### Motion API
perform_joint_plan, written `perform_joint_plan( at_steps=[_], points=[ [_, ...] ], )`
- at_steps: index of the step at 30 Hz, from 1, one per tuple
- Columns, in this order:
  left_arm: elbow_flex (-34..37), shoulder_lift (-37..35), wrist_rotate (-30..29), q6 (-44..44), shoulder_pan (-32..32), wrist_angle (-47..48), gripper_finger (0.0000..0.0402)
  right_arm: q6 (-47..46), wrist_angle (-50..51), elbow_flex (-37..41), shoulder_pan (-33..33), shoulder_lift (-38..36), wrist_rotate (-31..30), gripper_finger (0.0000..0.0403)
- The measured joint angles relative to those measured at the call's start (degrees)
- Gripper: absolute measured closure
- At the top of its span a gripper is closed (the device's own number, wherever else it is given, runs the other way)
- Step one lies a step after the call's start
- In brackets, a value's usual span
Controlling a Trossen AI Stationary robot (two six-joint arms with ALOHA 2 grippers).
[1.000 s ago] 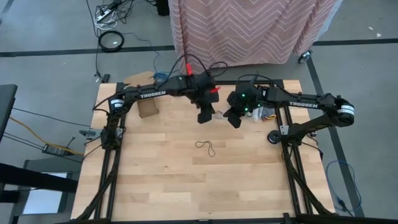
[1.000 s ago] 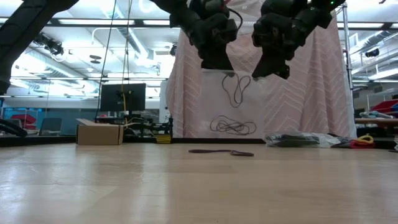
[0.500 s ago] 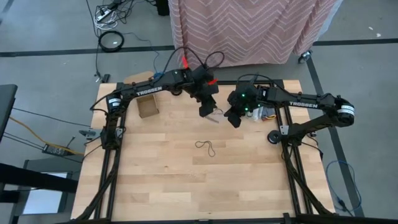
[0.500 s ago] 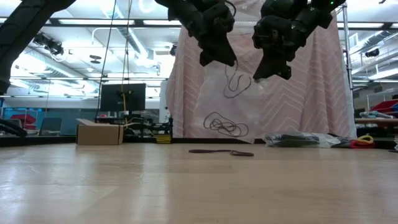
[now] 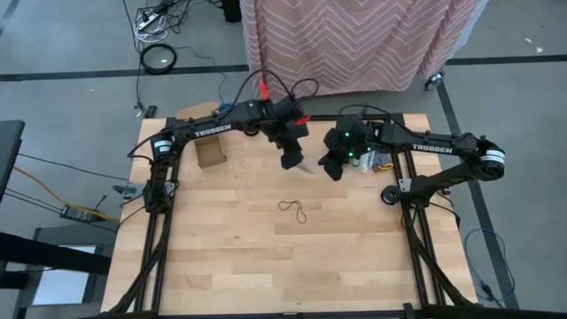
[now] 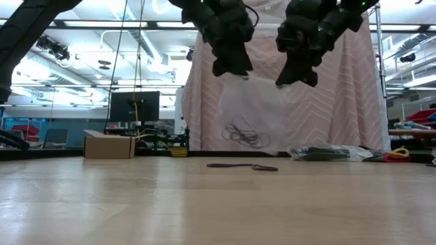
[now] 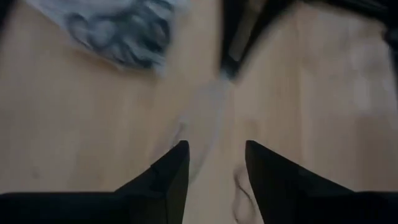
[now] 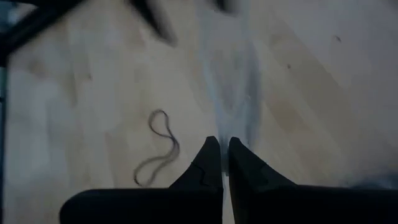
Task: Sort rubber bands
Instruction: Put the black rubber band into the transparent zip bag
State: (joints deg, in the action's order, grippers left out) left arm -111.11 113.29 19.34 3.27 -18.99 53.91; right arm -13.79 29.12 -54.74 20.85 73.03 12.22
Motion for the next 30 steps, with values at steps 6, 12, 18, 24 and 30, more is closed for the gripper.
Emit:
perform_joint_plan(
  at_steps=[6, 12, 18, 24, 30],
  points=[
    [3.3, -0.8, -0.8, 4.1, 4.2, 8.9, 0.0272, 1.0, 0.1, 0.0, 2.0, 0.0, 1.4, 0.0403],
    [17.1, -6.0, -2.0, -2.8, 8.2, -6.6, 0.0318, 1.4, -0.6, 0.3, 3.7, 0.0, 3.2, 0.0403],
    [34.8, -10.1, -10.5, -11.1, 11.7, -23.9, 0.033, 1.8, -1.5, 1.6, 4.2, 0.0, 4.1, 0.0403],
    [45.8, -9.4, -12.9, -17.1, 14.6, -35.9, 0.0319, 2.1, -1.7, 2.1, 4.2, 0.0, 4.4, 0.0403],
    [50.4, -9.4, -14.2, -20.5, 15.0, -40.8, 0.03, 2.9, -1.7, 2.1, 4.5, 0.0, 4.7, 0.0403]
  ],
)
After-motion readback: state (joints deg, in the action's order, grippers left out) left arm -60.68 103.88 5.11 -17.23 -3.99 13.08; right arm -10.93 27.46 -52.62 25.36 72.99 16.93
